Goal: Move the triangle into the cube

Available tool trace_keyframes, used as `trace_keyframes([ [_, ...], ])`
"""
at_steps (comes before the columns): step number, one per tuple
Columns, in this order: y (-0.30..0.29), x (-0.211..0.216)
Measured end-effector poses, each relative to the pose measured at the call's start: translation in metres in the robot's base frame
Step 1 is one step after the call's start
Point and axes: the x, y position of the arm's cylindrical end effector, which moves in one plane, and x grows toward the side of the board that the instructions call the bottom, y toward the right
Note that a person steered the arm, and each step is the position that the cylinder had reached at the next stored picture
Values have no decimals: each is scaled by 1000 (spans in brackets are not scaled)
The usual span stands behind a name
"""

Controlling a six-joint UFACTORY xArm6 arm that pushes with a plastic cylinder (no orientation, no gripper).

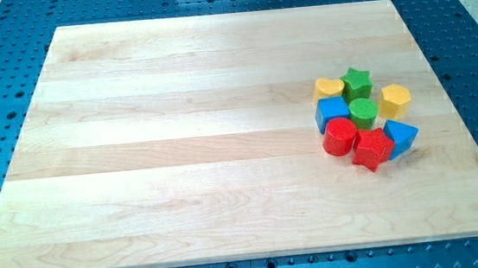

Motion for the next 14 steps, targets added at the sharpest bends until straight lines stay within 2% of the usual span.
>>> trace_keyframes([
  [3, 0, 0],
  [4, -10, -1],
  [5, -50, -8],
  [9, -66, -12],
  [10, -66, -30],
  [14, -142, -35],
])
